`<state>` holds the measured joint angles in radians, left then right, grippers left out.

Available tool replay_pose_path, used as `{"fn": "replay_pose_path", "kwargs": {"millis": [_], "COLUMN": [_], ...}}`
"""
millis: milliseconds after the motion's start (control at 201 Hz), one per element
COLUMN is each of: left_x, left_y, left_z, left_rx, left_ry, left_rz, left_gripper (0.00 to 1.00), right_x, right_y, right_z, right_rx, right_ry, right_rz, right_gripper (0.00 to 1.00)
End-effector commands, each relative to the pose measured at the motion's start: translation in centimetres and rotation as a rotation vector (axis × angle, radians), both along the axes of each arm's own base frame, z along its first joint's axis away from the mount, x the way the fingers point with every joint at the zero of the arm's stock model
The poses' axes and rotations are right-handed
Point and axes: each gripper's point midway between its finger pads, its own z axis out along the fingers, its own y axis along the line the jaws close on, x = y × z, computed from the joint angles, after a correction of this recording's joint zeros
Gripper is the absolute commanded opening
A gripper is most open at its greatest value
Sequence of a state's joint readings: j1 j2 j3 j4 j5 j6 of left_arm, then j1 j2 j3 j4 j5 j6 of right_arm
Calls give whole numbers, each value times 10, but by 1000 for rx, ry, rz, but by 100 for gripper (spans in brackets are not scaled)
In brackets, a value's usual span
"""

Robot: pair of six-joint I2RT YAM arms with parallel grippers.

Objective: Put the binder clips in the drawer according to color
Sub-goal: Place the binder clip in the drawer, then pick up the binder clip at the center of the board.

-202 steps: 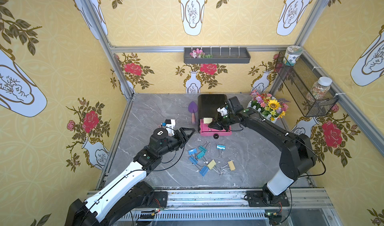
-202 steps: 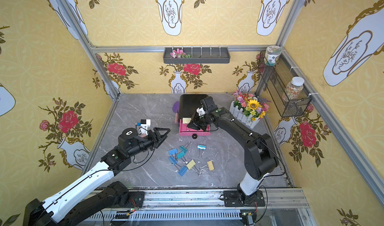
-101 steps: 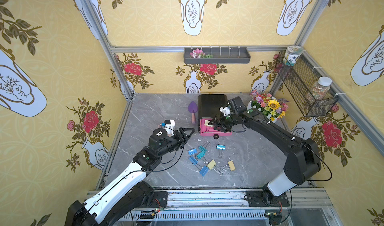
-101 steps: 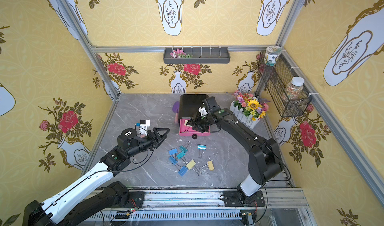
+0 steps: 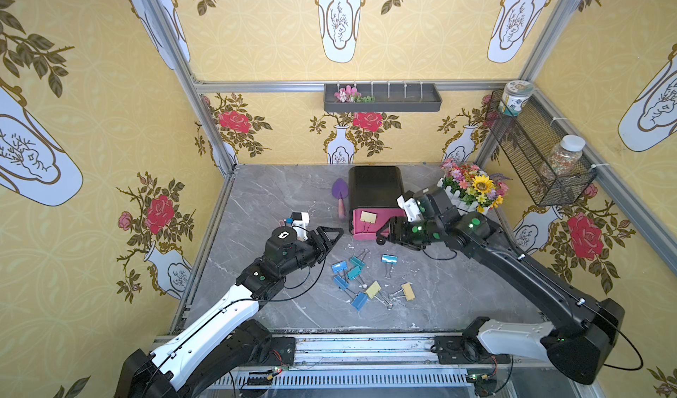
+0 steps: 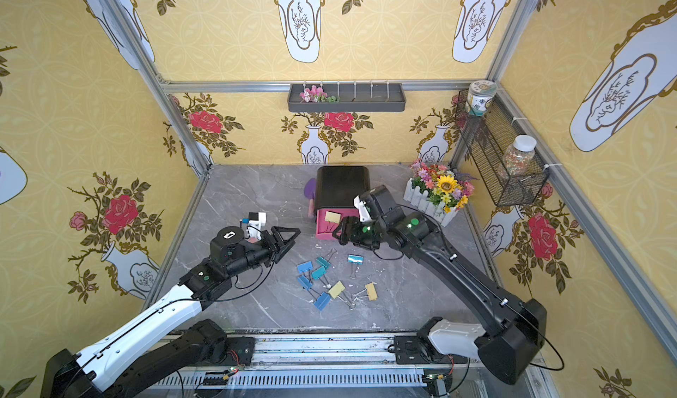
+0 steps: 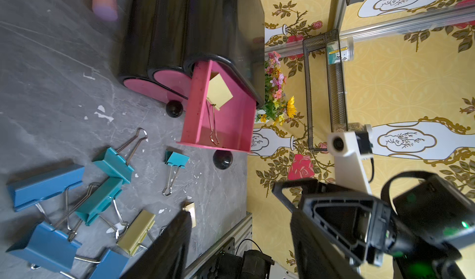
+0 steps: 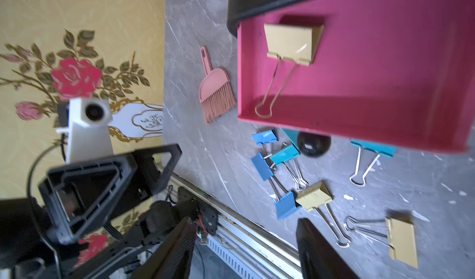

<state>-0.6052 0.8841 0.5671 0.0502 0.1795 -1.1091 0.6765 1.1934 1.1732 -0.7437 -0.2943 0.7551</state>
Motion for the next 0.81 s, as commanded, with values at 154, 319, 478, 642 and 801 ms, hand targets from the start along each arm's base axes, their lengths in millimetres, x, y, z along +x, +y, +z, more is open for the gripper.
{"fn": "replay_pose_path", "kwargs": {"millis": [154, 319, 478, 642, 801], "left_x": [-11, -15, -19, -20, -19], "left_y": [3, 5, 8, 10, 8], "left_z": [-41, -51, -53, -54, -55], "left_rx": [48, 59, 52, 52, 54], "left_ry": [81, 97, 100, 100, 109], "left_rz": [-19, -19, -9, -4, -9], "left_gripper": [66, 66, 66, 66, 66], "right_x": [-68, -88, -85, -77, -67], "right_y": [-24, -23, -53, -75, -89], "right_z": [-77, -129, -164, -176, -185], "right_rx": [-354, -630, -831, -753, -689], "right_ry": [-58, -80, -41, -1, 48], "right_rz": [45, 107, -21, -153, -186], "right_gripper": [59, 55, 55, 59, 59]}}
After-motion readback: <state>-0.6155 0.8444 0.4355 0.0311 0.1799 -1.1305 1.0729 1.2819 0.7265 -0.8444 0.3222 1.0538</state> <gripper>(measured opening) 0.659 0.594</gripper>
